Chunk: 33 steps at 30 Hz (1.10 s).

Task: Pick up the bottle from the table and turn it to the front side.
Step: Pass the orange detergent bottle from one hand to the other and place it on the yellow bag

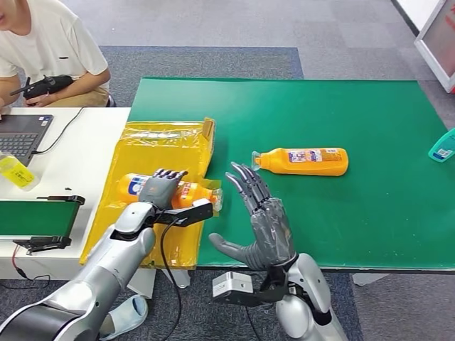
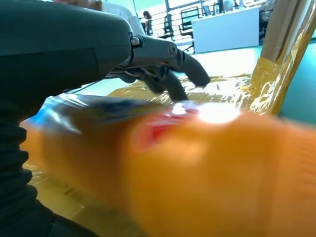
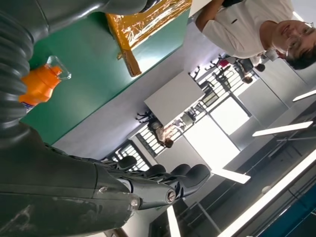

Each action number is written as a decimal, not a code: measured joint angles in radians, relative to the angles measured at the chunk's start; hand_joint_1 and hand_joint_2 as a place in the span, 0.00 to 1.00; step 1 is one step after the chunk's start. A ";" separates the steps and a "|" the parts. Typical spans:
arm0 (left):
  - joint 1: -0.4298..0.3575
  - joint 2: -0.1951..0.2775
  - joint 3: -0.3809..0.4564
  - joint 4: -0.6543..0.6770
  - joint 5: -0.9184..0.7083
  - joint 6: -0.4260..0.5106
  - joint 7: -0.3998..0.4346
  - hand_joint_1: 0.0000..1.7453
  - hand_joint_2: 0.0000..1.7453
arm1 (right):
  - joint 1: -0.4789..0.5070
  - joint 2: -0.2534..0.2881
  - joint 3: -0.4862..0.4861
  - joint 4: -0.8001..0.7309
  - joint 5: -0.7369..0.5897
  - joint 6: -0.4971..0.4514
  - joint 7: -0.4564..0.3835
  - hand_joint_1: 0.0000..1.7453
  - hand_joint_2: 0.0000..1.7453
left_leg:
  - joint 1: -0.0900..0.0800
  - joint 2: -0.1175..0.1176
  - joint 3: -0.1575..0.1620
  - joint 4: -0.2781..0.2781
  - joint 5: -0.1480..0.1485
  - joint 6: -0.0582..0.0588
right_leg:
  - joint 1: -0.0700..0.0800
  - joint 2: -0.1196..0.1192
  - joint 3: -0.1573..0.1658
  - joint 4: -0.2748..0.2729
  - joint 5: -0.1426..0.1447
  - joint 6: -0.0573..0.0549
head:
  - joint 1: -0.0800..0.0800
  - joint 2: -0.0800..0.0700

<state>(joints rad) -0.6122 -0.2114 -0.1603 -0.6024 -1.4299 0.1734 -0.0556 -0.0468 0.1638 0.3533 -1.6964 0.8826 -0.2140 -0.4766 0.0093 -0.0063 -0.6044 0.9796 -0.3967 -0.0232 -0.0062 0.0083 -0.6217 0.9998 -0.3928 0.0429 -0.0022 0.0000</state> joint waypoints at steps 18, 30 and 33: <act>0.064 -0.004 0.045 -0.103 0.242 -0.069 -0.141 0.00 0.00 | 0.025 -0.001 -0.093 -0.023 -0.049 -0.006 -0.027 0.00 1.00 | 0.000 0.000 0.000 0.000 0.000 0.000 | 0.000 0.000 0.000 0.000 0.000 0.000 | 0.000 0.000; 0.358 -0.020 -0.011 -0.612 0.379 -0.098 -0.145 0.00 0.00 | 0.109 0.004 -0.146 -0.082 -0.004 -0.036 -0.015 0.00 1.00 | 0.000 0.000 -0.001 0.000 -0.002 0.000 | 0.000 0.000 0.000 0.000 -0.002 0.001 | 0.000 0.000; 0.435 -0.023 -0.031 -0.722 0.374 -0.061 -0.149 0.00 0.00 | 0.132 0.009 -0.159 -0.101 0.014 -0.048 -0.003 0.00 1.00 | 0.000 0.000 0.000 0.000 -0.003 0.000 | 0.000 0.000 0.000 0.000 -0.002 0.000 | 0.000 0.000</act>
<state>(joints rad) -0.1769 -0.2342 -0.1915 -1.3241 -1.0561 0.1125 -0.2045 0.0855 0.1727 0.1940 -1.7975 0.8968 -0.2615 -0.4794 0.0092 -0.0063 -0.6049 0.9796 -0.3994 -0.0227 -0.0064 0.0084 -0.6219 0.9996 -0.3950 0.0434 -0.0022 0.0000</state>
